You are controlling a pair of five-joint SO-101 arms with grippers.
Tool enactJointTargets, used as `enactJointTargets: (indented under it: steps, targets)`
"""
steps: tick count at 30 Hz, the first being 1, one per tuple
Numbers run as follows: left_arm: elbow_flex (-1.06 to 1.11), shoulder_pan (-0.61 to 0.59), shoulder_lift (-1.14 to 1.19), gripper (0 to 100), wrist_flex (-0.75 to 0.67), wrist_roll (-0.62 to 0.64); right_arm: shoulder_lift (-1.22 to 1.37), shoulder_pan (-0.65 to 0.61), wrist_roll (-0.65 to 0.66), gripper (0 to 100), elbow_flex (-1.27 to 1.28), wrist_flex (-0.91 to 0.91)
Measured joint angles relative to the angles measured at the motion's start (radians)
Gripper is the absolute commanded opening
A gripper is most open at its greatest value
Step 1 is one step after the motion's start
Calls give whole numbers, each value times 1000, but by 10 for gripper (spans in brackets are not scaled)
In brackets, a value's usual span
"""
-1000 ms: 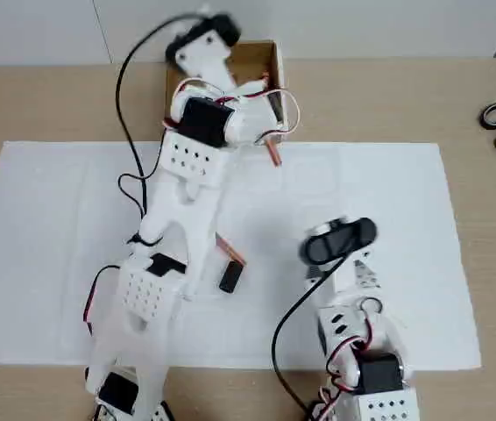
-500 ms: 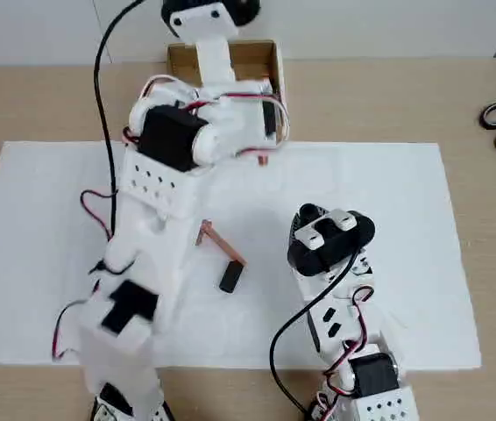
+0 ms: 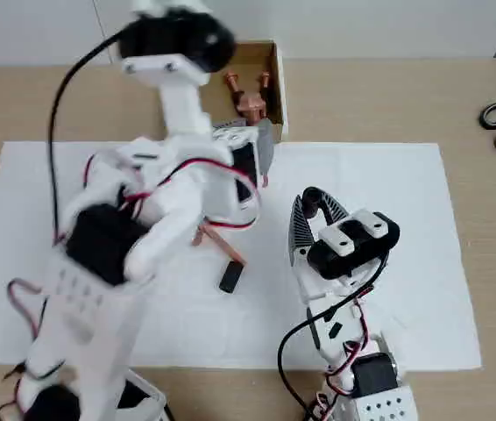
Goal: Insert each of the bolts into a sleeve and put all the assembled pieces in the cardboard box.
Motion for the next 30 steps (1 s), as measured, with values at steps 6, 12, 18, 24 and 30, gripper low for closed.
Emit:
enactJointTargets:
  steps: [6,12,18,24,30]
  targets:
    - [402,-2,-195,6,-313,-5,-3,-110,0,7,0,0]
    - [733,-2,-344,6,-747,-150,-3,-133,0,7,0,0]
    - [945,-2,-485,6,-974,-236,-3,-107,0,7,0,-5]
    - [1039,5,-523,6,-993,-242,-3,-107,0,7,0,-92]
    - [1049,5,-598,6,-994,-245,-3,-107,63,7,5,-92]
